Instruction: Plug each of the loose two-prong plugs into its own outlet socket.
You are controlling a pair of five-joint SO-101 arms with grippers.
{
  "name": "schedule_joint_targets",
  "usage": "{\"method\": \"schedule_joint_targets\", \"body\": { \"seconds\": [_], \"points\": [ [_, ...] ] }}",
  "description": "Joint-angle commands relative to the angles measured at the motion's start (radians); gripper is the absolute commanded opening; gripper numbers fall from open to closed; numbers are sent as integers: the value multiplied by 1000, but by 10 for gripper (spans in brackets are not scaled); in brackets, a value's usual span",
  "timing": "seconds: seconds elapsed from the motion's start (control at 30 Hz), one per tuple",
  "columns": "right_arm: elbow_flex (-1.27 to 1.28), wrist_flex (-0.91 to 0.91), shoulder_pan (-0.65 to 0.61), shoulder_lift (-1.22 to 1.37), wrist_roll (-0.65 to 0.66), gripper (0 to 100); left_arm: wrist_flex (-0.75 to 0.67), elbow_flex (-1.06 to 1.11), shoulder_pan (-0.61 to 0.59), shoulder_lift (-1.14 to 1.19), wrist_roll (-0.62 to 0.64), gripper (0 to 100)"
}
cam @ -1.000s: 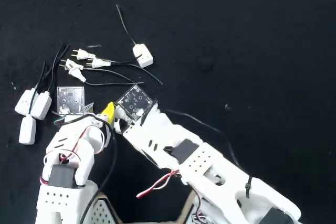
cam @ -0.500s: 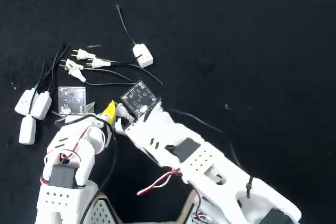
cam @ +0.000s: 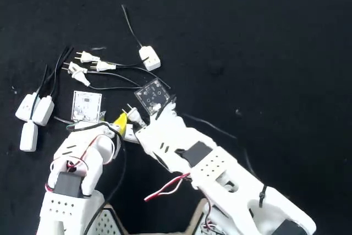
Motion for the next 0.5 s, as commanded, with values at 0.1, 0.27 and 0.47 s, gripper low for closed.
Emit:
{"method": "schedule_joint_targets", "body": {
  "seconds": [0.1,0.27,0.47],
  "points": [
    [-67,8,15,-45,29,11,-11,-13,8,-2,-6,181],
    [-62,11,2,-44,66,11,-9,-84,-61,3,5,181],
    [-53,9,-64,-44,110,11,-11,-94,-74,3,34,181]
  ]
}}
